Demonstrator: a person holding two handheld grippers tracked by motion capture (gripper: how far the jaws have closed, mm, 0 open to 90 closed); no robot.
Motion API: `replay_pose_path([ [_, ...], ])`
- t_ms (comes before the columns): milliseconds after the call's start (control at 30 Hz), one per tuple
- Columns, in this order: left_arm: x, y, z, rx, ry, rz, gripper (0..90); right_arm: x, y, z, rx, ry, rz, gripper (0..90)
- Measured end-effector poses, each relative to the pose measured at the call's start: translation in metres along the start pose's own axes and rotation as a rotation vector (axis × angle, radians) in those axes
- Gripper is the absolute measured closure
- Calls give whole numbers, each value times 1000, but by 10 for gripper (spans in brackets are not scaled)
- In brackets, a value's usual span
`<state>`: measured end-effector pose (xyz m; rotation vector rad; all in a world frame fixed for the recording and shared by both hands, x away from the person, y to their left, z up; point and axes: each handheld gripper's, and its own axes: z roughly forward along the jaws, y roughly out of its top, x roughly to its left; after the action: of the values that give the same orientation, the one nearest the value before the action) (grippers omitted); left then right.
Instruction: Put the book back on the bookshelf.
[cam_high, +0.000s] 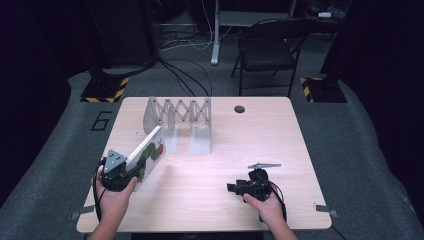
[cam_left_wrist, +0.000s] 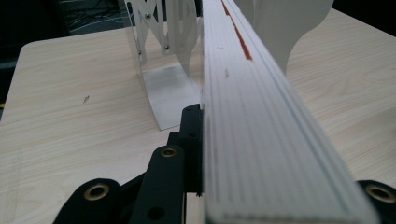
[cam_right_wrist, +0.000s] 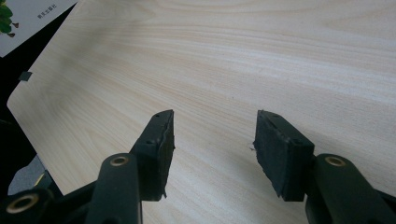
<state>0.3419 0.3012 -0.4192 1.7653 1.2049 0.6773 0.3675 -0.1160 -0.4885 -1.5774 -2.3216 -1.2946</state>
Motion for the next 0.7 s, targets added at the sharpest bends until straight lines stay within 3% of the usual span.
replay_pose_path([
  [700,9,7,2,-6,32,-21,760,0,0,-1,1,0,9,472],
])
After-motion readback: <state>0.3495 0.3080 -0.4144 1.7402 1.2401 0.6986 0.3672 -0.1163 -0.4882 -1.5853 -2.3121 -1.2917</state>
